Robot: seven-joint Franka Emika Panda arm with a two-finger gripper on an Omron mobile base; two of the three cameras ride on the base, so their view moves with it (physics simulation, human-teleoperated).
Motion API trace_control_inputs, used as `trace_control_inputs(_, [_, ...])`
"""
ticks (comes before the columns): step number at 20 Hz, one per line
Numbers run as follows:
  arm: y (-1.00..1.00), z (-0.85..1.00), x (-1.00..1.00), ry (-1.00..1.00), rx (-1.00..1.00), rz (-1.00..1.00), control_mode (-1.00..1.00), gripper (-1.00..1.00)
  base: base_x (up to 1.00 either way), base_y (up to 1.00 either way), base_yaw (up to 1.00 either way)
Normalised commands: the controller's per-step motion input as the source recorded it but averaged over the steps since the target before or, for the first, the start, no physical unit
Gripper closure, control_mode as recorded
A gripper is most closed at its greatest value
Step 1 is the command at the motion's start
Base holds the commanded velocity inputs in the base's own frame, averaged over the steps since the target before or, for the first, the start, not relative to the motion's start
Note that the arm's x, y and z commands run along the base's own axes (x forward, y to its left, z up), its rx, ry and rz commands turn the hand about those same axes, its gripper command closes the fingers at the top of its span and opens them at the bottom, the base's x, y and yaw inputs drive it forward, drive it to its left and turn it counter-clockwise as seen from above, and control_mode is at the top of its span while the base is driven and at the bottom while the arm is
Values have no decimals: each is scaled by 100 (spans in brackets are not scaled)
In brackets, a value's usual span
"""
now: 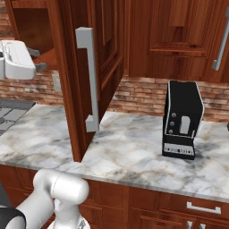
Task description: Move the shaker and syrup bottle from the cabinet to the dining counter.
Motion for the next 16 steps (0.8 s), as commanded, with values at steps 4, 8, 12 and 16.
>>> trace_control_inputs(4, [23,-1,38,0,-13,0,-100,-100,0,0,0])
trace_control_inputs(8, [4,-18,45,0,-17,0,-100,-100,0,0,0])
trace_control_inputs(12, [-3,-11,47,0,-6,0,-100,-100,0,0,0])
trace_control_inputs(16, [-8,0,37,0,0,0,-100,-100,0,0,0])
